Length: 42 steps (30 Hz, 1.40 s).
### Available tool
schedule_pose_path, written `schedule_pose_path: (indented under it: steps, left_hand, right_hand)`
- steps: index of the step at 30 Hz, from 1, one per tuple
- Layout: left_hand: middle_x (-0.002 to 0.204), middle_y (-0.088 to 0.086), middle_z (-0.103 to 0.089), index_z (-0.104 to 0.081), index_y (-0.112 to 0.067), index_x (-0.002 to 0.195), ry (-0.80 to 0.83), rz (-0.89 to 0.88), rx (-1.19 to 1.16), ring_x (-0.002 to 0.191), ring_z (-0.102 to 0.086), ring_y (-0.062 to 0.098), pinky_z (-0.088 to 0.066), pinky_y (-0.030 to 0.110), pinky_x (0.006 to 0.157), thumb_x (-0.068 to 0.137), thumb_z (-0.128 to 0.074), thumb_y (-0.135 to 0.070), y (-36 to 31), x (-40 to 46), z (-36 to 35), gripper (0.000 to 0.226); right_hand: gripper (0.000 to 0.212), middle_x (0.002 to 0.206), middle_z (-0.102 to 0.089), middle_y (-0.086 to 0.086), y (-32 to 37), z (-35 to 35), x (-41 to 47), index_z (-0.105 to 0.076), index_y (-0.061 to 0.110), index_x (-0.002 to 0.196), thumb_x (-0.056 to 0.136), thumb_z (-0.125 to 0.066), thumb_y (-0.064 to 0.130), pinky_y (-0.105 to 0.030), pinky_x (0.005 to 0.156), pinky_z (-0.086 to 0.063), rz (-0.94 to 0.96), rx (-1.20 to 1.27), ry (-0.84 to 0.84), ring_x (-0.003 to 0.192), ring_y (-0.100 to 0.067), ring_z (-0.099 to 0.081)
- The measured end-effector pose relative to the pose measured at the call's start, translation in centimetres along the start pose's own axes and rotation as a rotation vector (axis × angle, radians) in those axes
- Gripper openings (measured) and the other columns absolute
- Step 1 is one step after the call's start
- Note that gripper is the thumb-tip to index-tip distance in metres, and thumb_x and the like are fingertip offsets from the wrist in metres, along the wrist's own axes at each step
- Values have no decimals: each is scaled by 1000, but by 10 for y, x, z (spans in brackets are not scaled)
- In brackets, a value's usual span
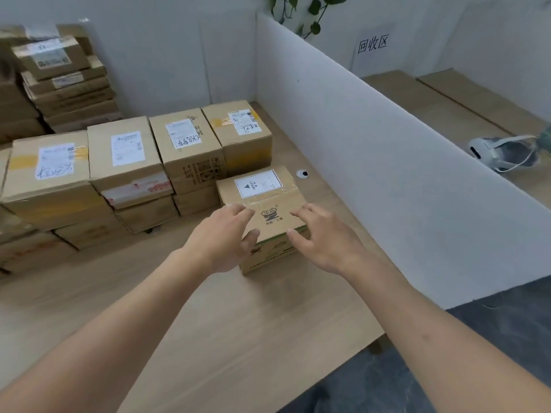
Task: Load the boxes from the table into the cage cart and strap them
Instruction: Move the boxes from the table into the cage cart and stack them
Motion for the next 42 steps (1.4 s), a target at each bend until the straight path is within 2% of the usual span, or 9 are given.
schedule_pose_path:
  steps: [8, 12, 19, 25, 28, 30, 32, 36, 42]
  left_hand:
    - [155, 3, -43, -40, -18, 154, 38, 205, -28, 138, -43, 28, -44, 45, 108, 107, -45, -45, 11, 55, -51, 54]
    - [153, 10, -40, -46, -16, 149, 47, 351, -76, 136, -42, 34, -43, 48, 109, 105, -49, -42, 24, 70, -83, 51]
    - [169, 8, -1, -35, -18, 152, 59, 469, -189, 136, -46, 44, -47, 51, 106, 103, -54, -40, 22, 62, -115, 57]
    - [168, 3, 1, -39, -27, 153, 7, 555, -294, 125, -56, 43, -48, 45, 104, 102, -58, -41, 16, 43, -119, 56]
    - [169, 3, 2, -26, -40, 160, 1, 604, -410, 134, -50, 41, -42, 45, 111, 102, -57, -49, 24, 36, -130, 66]
    - [163, 6, -18, -16, -45, 163, 5, 593, -498, 138, -46, 34, -39, 43, 113, 100, -56, -55, 26, 37, -136, 74]
    - [149, 4, -32, -11, -46, 163, 5, 591, -566, 132, -46, 27, -37, 36, 108, 99, -58, -56, 23, 39, -139, 80]
    - [145, 5, -34, -10, -45, 163, -26, 599, -580, 127, -47, 26, -40, 34, 100, 97, -63, -56, 16, 40, -133, 86]
    - [138, 2, -35, -8, -46, 163, -72, 594, -580, 112, -47, 20, -39, 15, 62, 95, -66, -55, 5, 23, -111, 90]
  right_hand:
    - [51, 154, -46, 1, -60, -36, 89, -53, 25, 148, 102, -52, 45, -41, 111, -42, 78, 23, 78, 140, -21, -45]
    - [49, 162, -34, -5, -88, -62, 121, -51, 26, 148, 102, -54, 43, -41, 113, -40, 88, 34, 118, 148, -24, -37]
    - [58, 173, -8, -6, -112, -87, 129, -42, 24, 155, 103, -54, 43, -42, 113, -40, 39, 122, 193, 150, -31, -34]
    - [55, 160, -31, -8, -119, -94, 118, -49, 25, 149, 98, -62, 43, -42, 110, -44, 47, 223, 121, 141, -30, -43]
    - [64, 145, -44, -5, -125, -104, 119, -37, 35, 156, 98, -61, 48, -41, 106, -46, 46, 278, 157, 130, -26, -50]
    - [71, 138, -47, -4, -127, -111, 118, -25, 39, 161, 99, -58, 51, -40, 105, -46, 36, 323, 195, 125, -24, -52]
    - [75, 138, -47, -4, -126, -114, 116, -19, 40, 163, 100, -58, 52, -39, 107, -44, 29, 348, 196, 127, -23, -51]
    - [79, 145, -45, -5, -124, -108, 109, -18, 35, 164, 99, -59, 51, -39, 111, -42, 16, 363, 190, 135, -22, -46]
    - [81, 147, -44, -4, -114, -80, 98, -17, 33, 165, 99, -60, 51, -35, 107, -40, 77, 359, 157, 136, -21, -46]
Point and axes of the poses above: each hand's wrist, its own x-axis towards the middle knuckle, its own z-axis out of the back of the hand, y = z × x, the point moved 5 cm from there along x, towards the middle knuckle
